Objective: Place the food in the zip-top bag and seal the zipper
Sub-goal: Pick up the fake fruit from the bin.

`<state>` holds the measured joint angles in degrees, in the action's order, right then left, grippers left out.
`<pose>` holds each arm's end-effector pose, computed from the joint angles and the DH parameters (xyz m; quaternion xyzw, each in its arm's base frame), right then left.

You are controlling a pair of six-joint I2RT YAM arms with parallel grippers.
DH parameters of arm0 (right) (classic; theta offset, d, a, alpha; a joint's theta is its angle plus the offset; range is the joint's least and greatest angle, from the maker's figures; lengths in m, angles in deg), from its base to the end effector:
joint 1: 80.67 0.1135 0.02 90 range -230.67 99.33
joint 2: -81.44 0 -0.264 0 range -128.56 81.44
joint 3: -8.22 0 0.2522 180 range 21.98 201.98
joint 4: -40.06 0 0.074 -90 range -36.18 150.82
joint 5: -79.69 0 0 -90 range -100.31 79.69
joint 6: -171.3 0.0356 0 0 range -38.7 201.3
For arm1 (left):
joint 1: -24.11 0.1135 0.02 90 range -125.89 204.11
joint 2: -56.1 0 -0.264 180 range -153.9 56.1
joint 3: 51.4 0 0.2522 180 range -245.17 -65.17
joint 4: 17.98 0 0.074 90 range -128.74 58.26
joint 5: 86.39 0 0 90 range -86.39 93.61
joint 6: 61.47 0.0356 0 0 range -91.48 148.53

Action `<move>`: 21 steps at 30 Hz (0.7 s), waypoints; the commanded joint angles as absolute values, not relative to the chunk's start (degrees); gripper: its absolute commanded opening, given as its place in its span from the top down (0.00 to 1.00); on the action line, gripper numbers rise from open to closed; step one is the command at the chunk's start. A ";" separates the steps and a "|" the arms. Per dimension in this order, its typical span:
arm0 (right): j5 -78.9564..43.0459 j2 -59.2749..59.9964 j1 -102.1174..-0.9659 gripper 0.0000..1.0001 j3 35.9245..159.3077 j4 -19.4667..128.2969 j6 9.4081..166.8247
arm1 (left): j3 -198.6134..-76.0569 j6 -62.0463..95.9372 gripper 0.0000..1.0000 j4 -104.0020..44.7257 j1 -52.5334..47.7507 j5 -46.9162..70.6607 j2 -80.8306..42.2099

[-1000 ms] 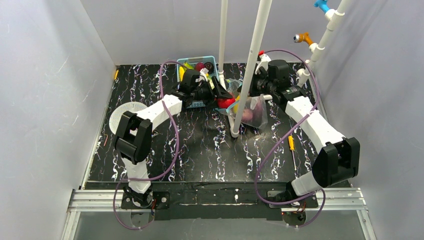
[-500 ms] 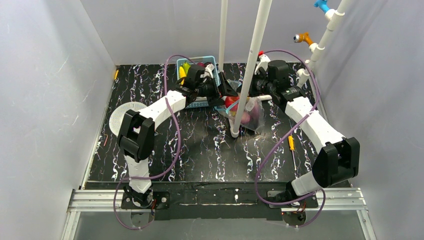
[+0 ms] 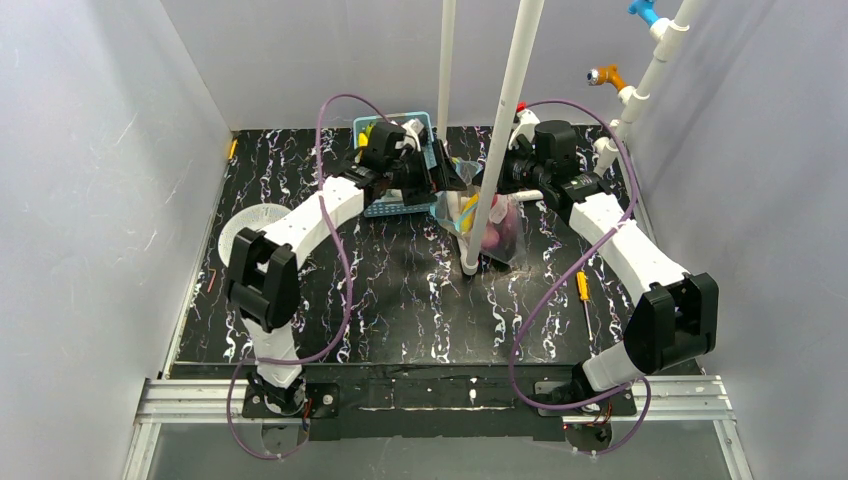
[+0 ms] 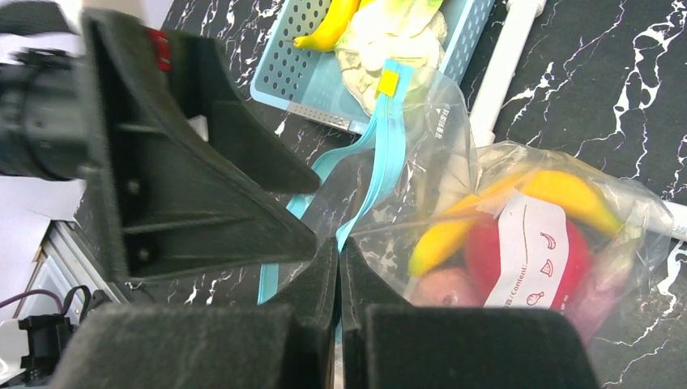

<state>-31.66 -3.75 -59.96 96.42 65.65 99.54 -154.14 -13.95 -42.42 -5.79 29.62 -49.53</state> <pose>0.3215 0.1354 0.3487 -0.1204 0.8151 0.3271 0.4628 0.3712 -0.2315 0.3064 0.0251 0.8400 -0.4543 0.2954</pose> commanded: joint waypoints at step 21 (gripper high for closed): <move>-32.18 -6.94 -60.12 0.99 97.48 61.96 99.88 | -165.47 15.41 0.31 -61.70 -1.46 -11.91 -50.81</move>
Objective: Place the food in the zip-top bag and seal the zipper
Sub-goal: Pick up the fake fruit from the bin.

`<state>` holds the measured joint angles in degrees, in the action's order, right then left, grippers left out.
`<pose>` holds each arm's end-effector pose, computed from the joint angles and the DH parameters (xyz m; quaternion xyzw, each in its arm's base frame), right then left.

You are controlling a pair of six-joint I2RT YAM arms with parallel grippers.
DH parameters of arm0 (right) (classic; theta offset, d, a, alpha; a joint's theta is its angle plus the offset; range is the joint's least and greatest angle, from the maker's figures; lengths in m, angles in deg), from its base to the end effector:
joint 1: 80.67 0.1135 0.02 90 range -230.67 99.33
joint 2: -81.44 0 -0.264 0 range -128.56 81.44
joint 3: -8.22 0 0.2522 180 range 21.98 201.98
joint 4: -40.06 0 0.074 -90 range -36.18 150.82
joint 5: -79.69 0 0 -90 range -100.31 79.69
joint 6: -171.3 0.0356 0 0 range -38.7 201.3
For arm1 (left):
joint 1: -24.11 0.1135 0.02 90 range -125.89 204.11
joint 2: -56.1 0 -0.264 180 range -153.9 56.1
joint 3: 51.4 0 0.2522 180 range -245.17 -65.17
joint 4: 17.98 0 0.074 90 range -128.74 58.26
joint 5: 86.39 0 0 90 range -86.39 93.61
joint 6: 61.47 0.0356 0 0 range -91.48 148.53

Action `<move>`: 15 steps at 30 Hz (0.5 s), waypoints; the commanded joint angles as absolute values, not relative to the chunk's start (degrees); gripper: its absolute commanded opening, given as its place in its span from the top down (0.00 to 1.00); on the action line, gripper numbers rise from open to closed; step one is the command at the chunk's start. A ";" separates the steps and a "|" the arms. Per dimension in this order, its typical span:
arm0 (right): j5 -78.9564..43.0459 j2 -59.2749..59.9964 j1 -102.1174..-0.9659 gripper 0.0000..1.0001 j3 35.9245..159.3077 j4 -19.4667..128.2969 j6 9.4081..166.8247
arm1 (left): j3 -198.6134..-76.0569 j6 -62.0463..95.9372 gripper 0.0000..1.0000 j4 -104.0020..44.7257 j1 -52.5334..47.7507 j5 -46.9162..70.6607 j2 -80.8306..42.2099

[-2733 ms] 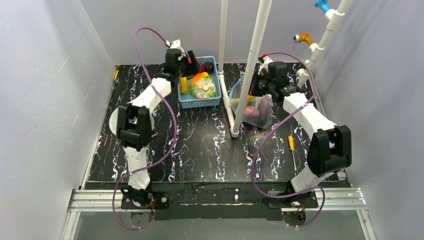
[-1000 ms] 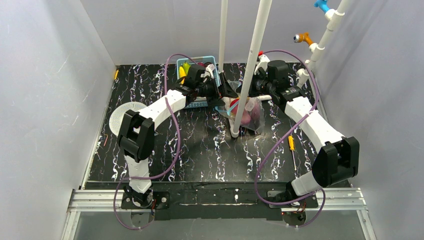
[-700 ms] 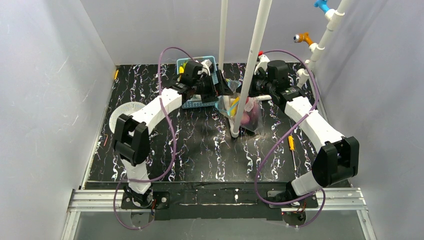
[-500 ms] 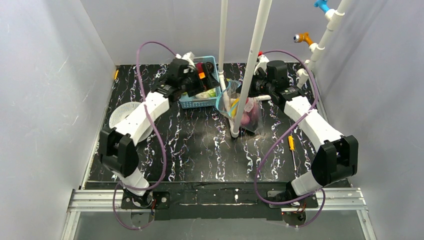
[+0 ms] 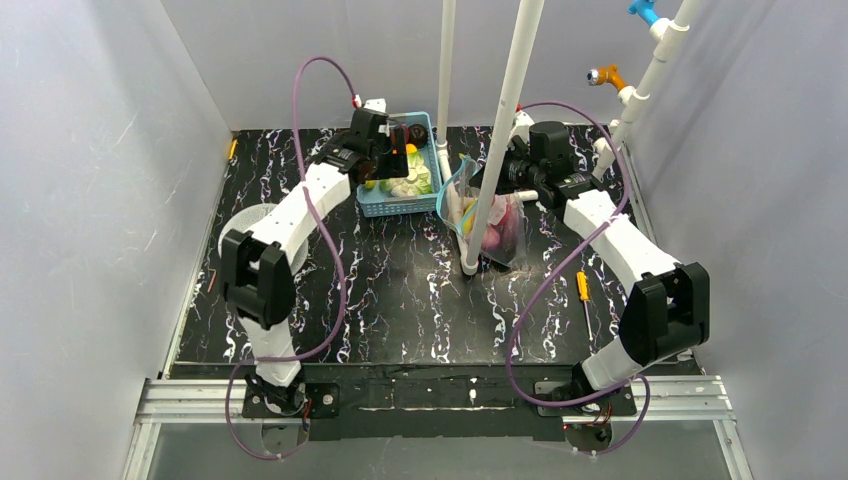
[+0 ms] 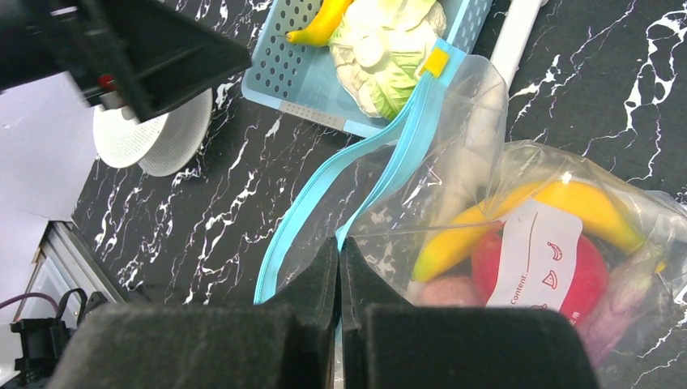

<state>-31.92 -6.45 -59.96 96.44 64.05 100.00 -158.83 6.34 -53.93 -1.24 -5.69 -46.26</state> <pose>0.3326 0.1398 0.3358 -0.1170 0.8203 0.3289 0.4530 0.3833 -0.1752 0.3377 -0.0161 0.8677 -0.1337 0.4784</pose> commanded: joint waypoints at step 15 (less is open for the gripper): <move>-33.07 -9.98 -61.45 0.99 97.77 61.39 99.72 | -185.77 37.82 0.40 -68.83 -1.92 -21.61 -72.89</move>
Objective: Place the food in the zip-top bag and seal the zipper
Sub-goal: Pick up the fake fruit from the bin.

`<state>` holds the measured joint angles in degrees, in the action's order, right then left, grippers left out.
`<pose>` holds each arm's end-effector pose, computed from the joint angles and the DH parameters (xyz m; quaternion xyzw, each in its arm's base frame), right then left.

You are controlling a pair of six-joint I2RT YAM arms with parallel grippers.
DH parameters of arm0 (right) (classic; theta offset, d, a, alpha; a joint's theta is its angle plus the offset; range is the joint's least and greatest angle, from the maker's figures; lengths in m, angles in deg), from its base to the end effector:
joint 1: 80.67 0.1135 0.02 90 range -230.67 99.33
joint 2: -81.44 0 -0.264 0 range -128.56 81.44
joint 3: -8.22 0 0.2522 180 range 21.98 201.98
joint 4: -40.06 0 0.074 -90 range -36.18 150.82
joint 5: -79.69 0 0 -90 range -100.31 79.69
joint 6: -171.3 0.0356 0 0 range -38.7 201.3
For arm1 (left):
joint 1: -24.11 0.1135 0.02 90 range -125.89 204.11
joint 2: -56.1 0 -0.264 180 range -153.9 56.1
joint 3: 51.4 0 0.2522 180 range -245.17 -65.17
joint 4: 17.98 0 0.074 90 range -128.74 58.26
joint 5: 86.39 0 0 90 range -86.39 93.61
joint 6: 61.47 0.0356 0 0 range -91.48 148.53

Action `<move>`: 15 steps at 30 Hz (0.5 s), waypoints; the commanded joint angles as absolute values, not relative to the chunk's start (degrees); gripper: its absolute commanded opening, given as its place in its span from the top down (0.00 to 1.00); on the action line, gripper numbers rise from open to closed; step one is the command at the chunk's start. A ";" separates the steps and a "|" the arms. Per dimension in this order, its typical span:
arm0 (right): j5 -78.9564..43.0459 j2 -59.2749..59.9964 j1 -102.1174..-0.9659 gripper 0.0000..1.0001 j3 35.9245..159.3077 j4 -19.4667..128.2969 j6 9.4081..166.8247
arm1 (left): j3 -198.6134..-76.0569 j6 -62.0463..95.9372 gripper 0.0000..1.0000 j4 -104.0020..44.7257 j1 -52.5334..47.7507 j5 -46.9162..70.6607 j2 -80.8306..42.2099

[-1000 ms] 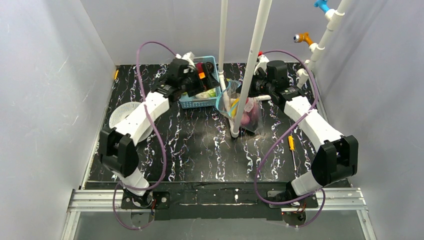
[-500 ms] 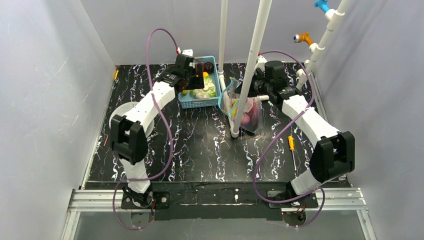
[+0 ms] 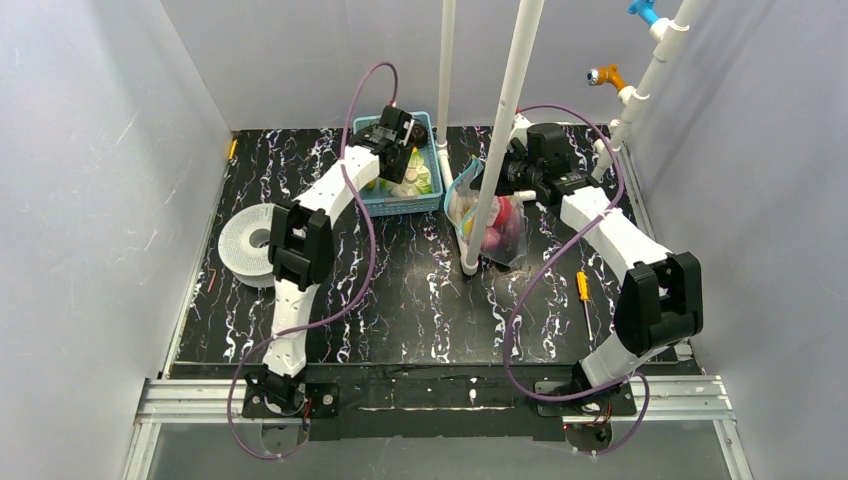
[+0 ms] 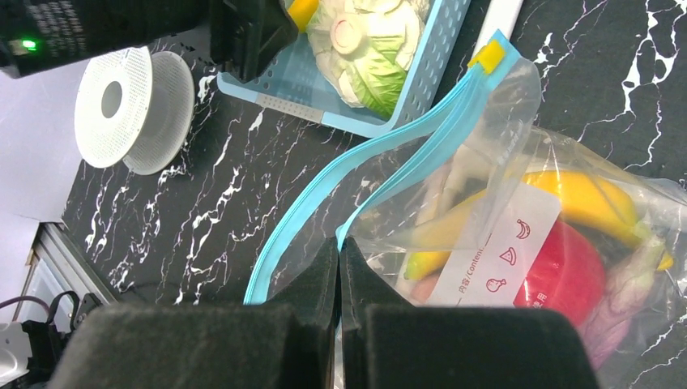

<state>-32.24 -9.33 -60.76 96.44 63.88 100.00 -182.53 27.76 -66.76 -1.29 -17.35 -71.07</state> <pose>0.3447 0.1390 0.3187 -0.1091 0.8331 0.3236 0.4350 0.4636 -0.2060 0.2657 0.1254 0.9019 0.0781 0.4059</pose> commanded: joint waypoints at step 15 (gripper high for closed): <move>-35.63 -12.96 -62.55 0.99 98.88 61.38 100.01 | -184.45 55.13 0.45 -65.67 -2.25 -27.12 -78.48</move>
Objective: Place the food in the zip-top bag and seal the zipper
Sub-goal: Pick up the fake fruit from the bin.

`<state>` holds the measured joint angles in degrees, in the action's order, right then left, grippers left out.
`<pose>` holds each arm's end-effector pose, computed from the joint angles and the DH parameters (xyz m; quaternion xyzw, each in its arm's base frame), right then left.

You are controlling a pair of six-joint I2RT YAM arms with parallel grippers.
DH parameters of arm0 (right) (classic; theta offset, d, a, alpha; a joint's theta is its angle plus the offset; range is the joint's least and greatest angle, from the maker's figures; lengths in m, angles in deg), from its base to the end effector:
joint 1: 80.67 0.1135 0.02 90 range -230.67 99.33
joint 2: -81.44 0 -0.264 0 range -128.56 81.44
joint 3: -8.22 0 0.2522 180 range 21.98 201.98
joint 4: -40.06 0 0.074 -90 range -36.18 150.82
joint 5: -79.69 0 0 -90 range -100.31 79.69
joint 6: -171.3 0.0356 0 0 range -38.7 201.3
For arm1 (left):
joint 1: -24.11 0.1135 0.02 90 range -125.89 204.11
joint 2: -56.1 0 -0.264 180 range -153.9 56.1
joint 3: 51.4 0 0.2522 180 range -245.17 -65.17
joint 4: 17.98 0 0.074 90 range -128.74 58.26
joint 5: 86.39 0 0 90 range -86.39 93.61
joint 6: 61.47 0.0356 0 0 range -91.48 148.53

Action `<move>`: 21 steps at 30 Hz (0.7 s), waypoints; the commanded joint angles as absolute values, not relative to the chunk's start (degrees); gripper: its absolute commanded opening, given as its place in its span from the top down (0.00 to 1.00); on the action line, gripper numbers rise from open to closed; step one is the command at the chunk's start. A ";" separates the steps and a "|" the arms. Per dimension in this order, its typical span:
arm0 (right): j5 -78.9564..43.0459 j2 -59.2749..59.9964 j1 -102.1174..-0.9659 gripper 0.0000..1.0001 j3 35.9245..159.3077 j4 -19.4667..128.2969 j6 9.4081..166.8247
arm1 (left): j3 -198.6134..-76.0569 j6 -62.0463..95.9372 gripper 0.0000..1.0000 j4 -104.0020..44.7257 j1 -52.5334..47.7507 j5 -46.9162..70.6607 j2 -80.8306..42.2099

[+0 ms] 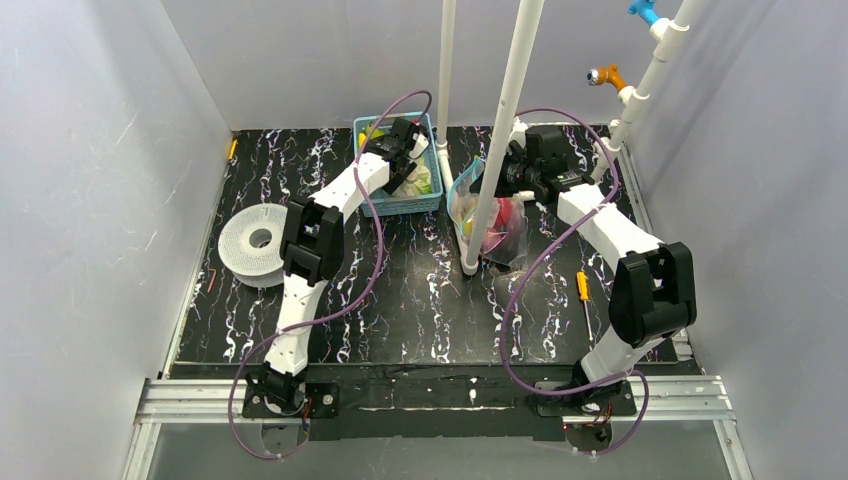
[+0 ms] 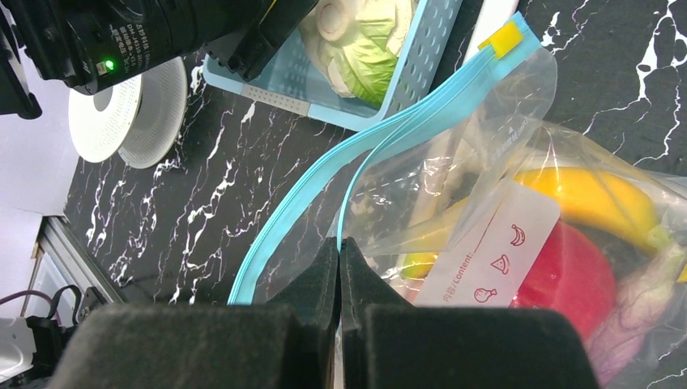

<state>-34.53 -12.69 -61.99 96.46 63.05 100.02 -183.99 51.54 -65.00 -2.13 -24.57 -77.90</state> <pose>0.3582 0.1365 0.2995 -0.1064 0.8420 0.3305 0.4130 0.4787 -0.2172 0.2184 0.2993 0.8603 0.2178 0.3505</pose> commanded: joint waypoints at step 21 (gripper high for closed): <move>-36.99 -12.89 -62.98 0.99 98.59 60.53 101.20 | -176.95 58.00 0.60 -59.71 -2.52 -35.37 -78.41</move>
<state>-36.20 -12.69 -62.67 96.46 62.70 100.85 -178.12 55.52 -61.76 -2.43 -30.64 -78.42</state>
